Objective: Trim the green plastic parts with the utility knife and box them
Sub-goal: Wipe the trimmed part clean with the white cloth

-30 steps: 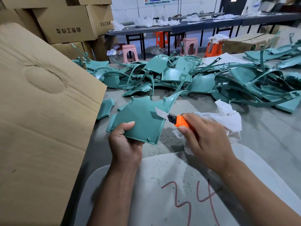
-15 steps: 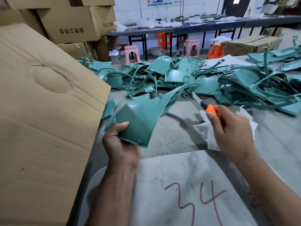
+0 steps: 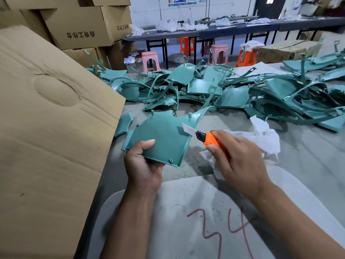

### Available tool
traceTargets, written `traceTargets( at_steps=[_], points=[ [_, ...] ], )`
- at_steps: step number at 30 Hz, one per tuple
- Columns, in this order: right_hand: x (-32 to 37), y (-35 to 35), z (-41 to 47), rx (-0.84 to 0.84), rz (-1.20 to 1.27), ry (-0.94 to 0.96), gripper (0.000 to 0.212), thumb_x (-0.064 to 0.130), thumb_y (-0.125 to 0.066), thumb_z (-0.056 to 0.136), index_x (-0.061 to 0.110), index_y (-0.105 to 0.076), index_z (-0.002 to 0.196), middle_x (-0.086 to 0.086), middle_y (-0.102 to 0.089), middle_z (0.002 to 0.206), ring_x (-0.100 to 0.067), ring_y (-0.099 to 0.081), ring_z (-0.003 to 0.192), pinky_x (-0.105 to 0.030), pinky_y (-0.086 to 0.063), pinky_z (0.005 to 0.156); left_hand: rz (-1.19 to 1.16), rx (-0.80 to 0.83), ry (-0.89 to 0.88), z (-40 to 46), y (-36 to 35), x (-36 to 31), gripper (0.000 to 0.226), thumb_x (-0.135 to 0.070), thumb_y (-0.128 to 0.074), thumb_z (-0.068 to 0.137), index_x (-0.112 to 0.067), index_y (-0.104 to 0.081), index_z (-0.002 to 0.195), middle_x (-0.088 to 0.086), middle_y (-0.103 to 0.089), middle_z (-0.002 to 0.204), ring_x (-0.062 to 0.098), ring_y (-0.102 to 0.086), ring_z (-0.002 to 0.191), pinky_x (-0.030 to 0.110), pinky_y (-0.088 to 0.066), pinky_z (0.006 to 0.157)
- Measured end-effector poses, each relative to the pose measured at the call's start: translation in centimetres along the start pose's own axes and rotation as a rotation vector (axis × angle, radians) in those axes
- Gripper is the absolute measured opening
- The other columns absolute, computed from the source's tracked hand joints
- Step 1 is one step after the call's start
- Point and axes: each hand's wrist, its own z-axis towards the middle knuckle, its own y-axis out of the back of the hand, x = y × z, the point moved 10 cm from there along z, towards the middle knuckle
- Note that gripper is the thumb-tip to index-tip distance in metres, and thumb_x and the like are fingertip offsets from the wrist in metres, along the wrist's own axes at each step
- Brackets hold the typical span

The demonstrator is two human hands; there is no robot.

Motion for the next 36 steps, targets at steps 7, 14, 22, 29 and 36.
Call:
traceTargets(
  at_steps=[7, 14, 22, 29, 36],
  points=[
    [-0.5, 0.1, -0.1, -0.021, -0.073, -0.044, 0.029, 0.047, -0.042, 0.108, 0.024, -0.059, 0.109, 0.013, -0.053, 0.074, -0.015, -0.048, 0.061, -0.034, -0.037, 0.056, 0.023, 0.016, 0.024, 0.0, -0.3, 0.3, 0.034, -0.007, -0.058, 0.064, -0.019, -0.084, 0.083, 0.004, -0.078, 0.094, 0.021, -0.076, 0.079, 0.031, -0.06, 0.059],
    [-1.1, -0.1, -0.1, -0.024, -0.1, -0.078, 0.034, 0.052, -0.038, 0.108, 0.026, -0.06, 0.109, 0.009, -0.057, 0.074, -0.017, -0.05, 0.063, -0.034, -0.035, 0.057, 0.044, -0.038, 0.054, -0.2, -0.2, 0.4, 0.036, -0.002, -0.054, 0.074, -0.009, -0.066, 0.106, 0.003, -0.07, 0.075, 0.013, -0.058, 0.043, 0.018, -0.045, 0.041],
    [-9.6, 2.4, -0.8, -0.119, -0.104, -0.382, 0.048, 0.057, -0.045, 0.104, 0.017, -0.07, 0.105, 0.0, -0.057, 0.062, -0.026, -0.053, 0.058, -0.036, -0.042, 0.053, -0.112, 0.032, -0.106, 0.3, 0.8, -3.1, 0.043, -0.004, -0.055, 0.065, -0.015, -0.08, 0.099, 0.007, -0.077, 0.104, 0.025, -0.074, 0.091, 0.035, -0.061, 0.073],
    [-5.0, -1.5, 0.1, 0.17, -0.113, -0.155, 0.044, 0.062, -0.045, 0.102, 0.031, -0.07, 0.12, 0.011, -0.068, 0.091, -0.012, -0.06, 0.075, -0.036, -0.054, 0.068, 0.005, 0.03, -0.154, 0.4, 0.4, -2.6, 0.043, -0.001, -0.061, 0.069, -0.018, -0.073, 0.107, 0.0, -0.077, 0.109, 0.018, -0.074, 0.098, 0.035, -0.062, 0.079],
    [-7.2, 3.2, 0.1, -0.114, -0.324, -0.34, 0.039, 0.044, -0.052, 0.099, 0.019, -0.075, 0.118, -0.006, -0.072, 0.108, -0.03, -0.053, 0.108, -0.041, -0.043, 0.092, 0.267, -0.006, -0.269, 0.3, 0.6, -3.1, 0.044, -0.009, -0.068, 0.073, -0.022, -0.071, 0.114, -0.003, -0.075, 0.115, 0.019, -0.072, 0.105, 0.042, -0.061, 0.081]
  ],
)
